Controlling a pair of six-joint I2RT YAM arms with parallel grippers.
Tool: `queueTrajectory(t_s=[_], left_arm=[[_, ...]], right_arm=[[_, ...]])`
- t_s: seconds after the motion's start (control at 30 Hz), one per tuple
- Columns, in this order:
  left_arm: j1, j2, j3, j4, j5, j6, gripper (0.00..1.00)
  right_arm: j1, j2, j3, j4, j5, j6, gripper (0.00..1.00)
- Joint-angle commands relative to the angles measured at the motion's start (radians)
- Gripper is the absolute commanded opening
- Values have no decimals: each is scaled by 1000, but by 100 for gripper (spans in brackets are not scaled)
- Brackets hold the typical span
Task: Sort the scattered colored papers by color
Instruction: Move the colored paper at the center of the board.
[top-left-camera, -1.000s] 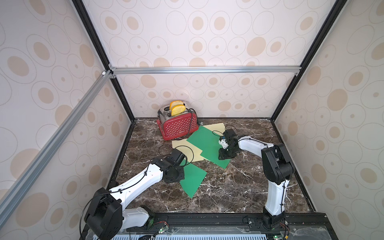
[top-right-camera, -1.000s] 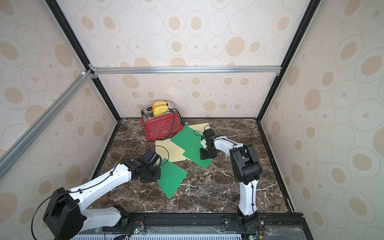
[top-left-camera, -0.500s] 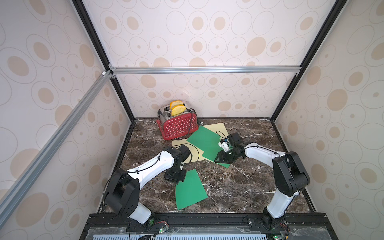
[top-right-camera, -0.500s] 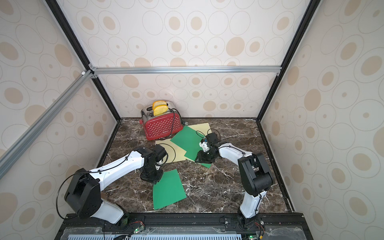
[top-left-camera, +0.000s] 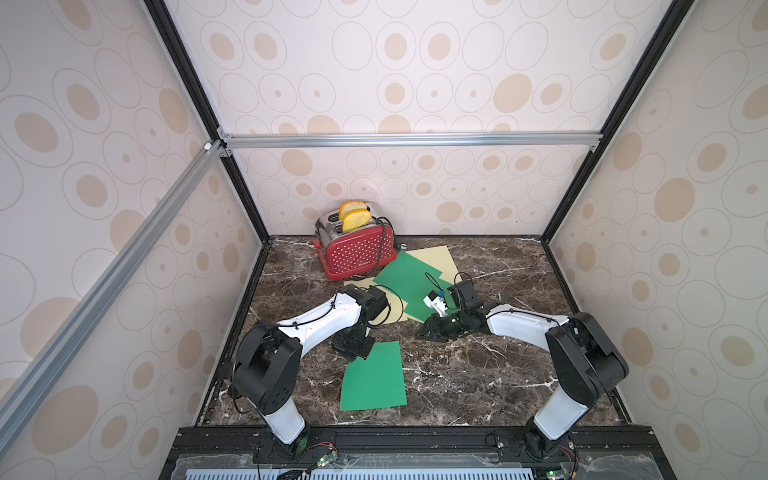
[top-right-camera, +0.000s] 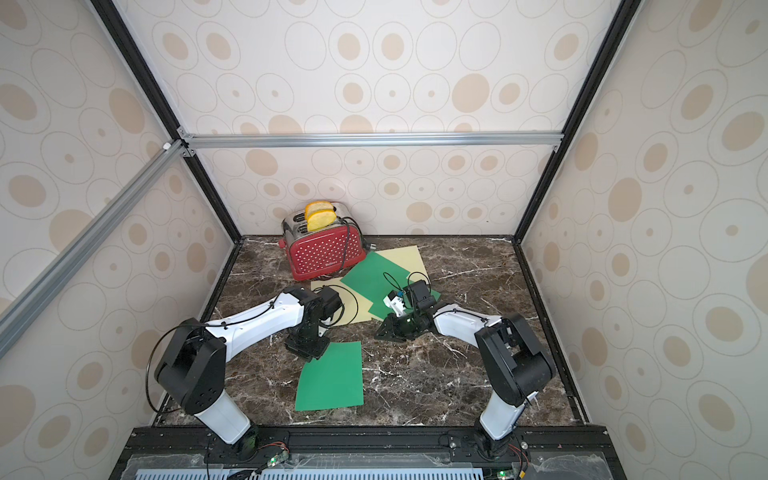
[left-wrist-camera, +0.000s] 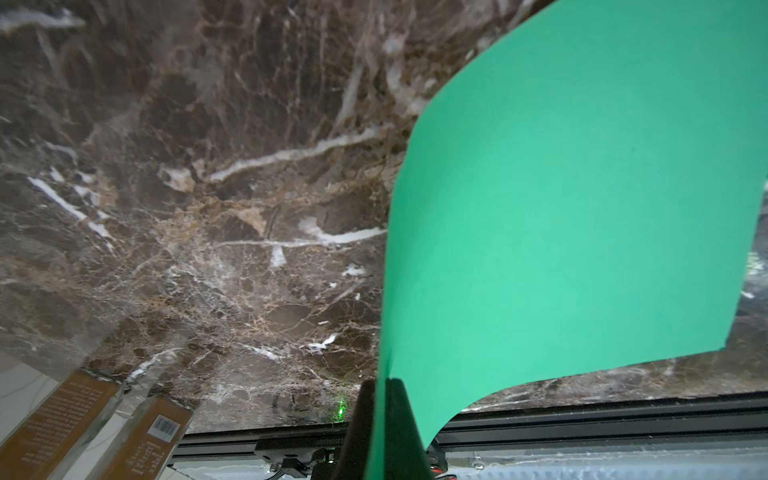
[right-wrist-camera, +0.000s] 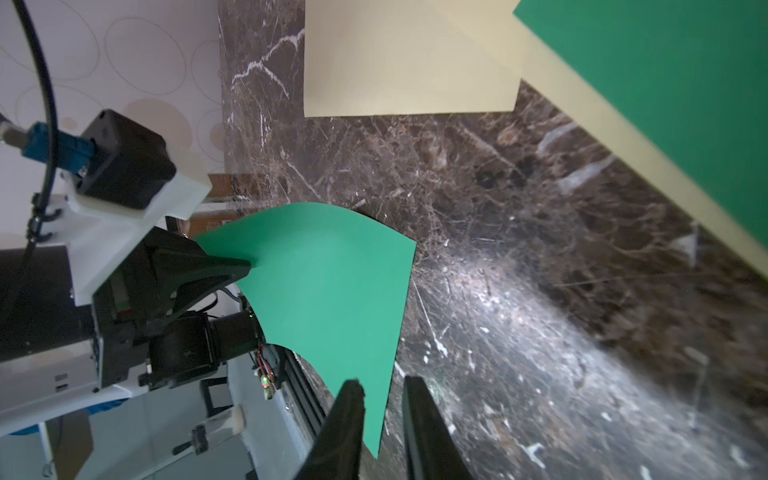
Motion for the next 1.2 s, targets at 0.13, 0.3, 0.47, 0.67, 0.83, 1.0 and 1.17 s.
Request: queueTrajectory(t_s=[0.13, 0.3, 0.47, 0.67, 0.83, 1.0, 1.17], left_arm=[[1, 35, 69, 10, -74, 62, 0], [0, 54, 76, 17, -51, 43, 0], [0, 51, 80, 11, -49, 43, 0], [1, 54, 80, 3, -36, 33, 0], [-1, 40, 66, 4, -30, 20, 0], [-1, 36, 65, -25, -18, 2, 0], [-1, 25, 75, -66, -7, -31, 0]], right_arm=[[98, 69, 52, 73, -38, 64, 21], [126, 106, 76, 74, -32, 66, 21], [137, 151, 95, 78, -18, 53, 20], [140, 226, 123, 82, -6, 34, 21], [142, 261, 135, 66, 7, 11, 20], [142, 289, 133, 68, 10, 2, 20], [141, 302, 139, 56, 14, -9, 20]])
